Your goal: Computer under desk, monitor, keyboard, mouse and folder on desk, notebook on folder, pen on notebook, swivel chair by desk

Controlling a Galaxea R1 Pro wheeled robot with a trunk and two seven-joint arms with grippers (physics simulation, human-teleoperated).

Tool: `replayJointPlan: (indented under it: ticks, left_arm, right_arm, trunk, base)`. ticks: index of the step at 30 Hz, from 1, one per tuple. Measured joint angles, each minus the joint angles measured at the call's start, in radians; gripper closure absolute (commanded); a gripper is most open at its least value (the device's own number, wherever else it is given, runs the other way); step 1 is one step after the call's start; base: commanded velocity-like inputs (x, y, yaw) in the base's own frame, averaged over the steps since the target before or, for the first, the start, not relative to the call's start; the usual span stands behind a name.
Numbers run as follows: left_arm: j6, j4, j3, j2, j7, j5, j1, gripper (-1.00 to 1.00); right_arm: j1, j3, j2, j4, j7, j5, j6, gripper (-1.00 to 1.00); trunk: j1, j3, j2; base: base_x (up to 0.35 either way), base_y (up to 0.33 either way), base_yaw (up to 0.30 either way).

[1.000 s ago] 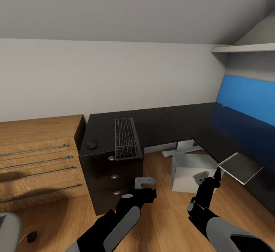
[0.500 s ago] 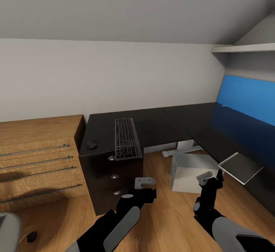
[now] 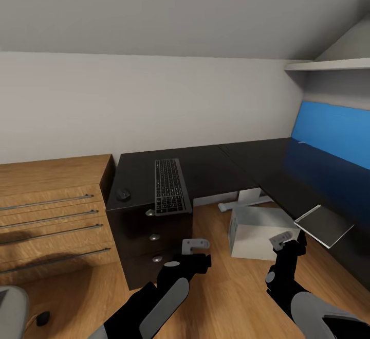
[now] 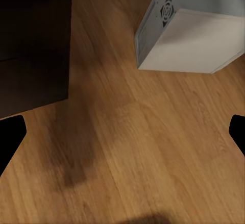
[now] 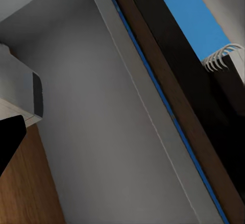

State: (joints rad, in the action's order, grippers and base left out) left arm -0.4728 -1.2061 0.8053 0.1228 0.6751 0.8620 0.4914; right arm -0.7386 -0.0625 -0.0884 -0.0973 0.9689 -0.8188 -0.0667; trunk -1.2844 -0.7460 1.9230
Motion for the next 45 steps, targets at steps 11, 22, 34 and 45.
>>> replayJointPlan:
  ticks: [11, 22, 34, 45]
  left_arm:
    - [0.0, 0.0, 0.0, 0.0, 0.0, 0.0, 0.0, -1.0]
    - [0.001, 0.0, 0.0, -0.001, -0.001, -0.002, 0.0, -1.0]
    - [0.0, 0.0, 0.009, 0.003, -0.001, -0.001, 0.0, -1.0]
    - [0.0, 0.002, 0.01, 0.002, -0.001, 0.002, 0.0, -1.0]
  right_arm:
    - [0.0, 0.001, 0.001, 0.0, 0.007, 0.0, 0.0, -1.0]
    - [0.0, 0.002, 0.003, 0.0, 0.008, 0.0, -0.001, -1.0]
    - [0.0, 0.006, 0.005, 0.001, 0.029, -0.001, -0.001, -1.0]
    - [0.0, 0.007, 0.006, 0.001, 0.037, -0.003, -0.001, -1.0]
  trunk:
    - [0.0, 0.0, 0.0]
    - [0.0, 0.0, 0.0]
    - [0.019, 0.016, -0.035]
    - [0.061, 0.05, -0.112]
  base:
    - [0.0, 0.0, 0.0]
    - [-0.068, 0.062, 0.0]
    - [-0.013, 0.012, 0.0]
    - [0.0, 0.0, 0.0]
